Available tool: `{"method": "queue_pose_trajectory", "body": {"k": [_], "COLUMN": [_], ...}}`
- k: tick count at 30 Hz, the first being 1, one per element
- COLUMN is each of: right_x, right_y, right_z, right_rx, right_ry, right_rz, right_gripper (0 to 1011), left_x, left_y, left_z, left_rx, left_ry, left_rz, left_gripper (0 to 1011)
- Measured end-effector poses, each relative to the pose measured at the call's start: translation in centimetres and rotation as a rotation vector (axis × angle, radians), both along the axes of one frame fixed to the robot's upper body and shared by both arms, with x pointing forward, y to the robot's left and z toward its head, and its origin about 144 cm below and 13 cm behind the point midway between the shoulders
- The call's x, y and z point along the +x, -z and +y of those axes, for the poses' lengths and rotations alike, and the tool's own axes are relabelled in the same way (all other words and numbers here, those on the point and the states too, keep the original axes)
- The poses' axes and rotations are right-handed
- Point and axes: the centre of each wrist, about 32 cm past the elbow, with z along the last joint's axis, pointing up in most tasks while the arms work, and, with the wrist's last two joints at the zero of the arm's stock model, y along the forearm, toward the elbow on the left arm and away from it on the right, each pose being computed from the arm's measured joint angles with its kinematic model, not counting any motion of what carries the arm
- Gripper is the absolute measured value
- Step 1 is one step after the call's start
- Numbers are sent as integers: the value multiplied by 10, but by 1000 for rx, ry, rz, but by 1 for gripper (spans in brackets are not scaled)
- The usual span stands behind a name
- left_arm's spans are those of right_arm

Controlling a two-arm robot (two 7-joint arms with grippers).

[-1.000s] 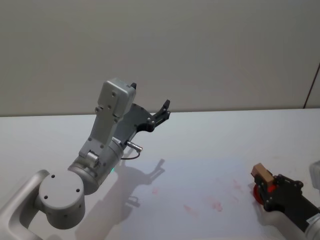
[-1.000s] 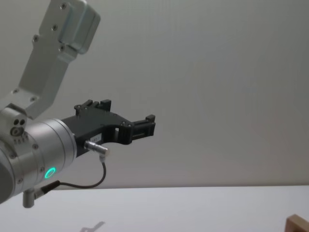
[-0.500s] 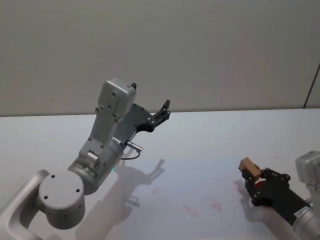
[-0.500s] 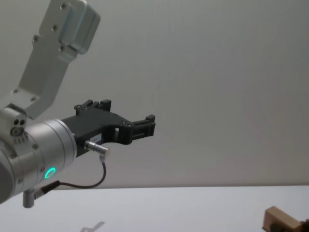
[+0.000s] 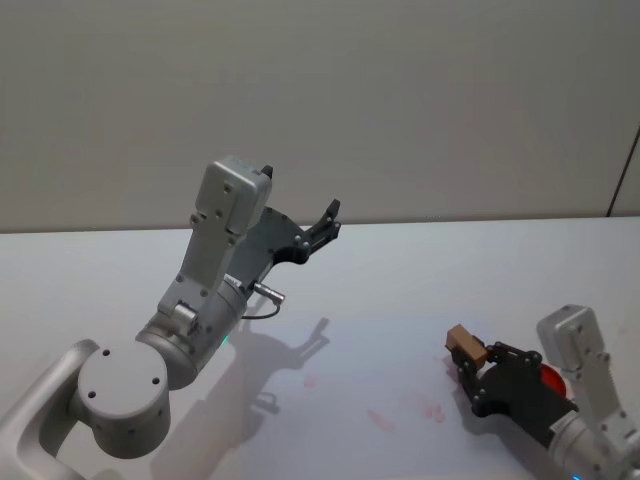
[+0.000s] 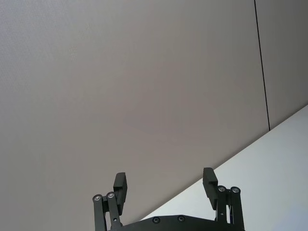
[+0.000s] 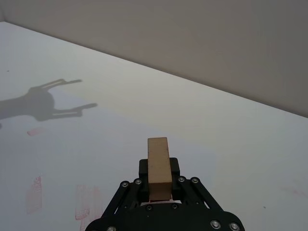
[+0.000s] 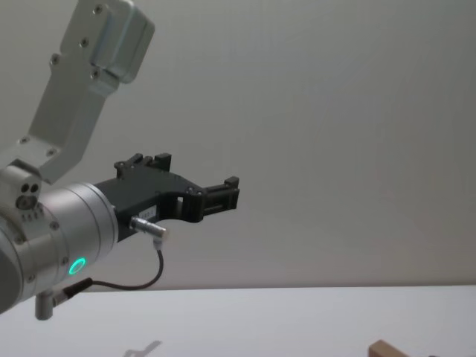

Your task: Use the one hand to pick up the stamp and affix it onto the A4 paper.

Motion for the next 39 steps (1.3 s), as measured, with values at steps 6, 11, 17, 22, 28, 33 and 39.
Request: {"method": "queue_pose_trajectory", "body": {"k": [6,11,17,22,28,33,39], "right_x": [6,9,10,9,9,8,9], "right_y": [5,7,11,13,15,17,18], "right_z": [8,12,14,14,13,12,12], "right_rx": [-16,-23,-32,-40,-45,-50,-52], "right_ry": [-18,-29,-37,-40,-40,-40,-40], "right_rz": [5,9,19,27,31,35,39], "right_gripper": [221,221,221,221,220,221,221], "left_x": [0,0,0,0,0,0,0], "left_y": [0,0,0,0,0,0,0], "left_z": [0,0,0,0,0,0,0], "left_rx": [0,0,0,0,0,0,0], "left_ry": [0,0,0,0,0,0,0], "left_rz": [0,0,0,0,0,0,0], "left_gripper": [1001,1001,1001,1001,1001,1001,1001]}}
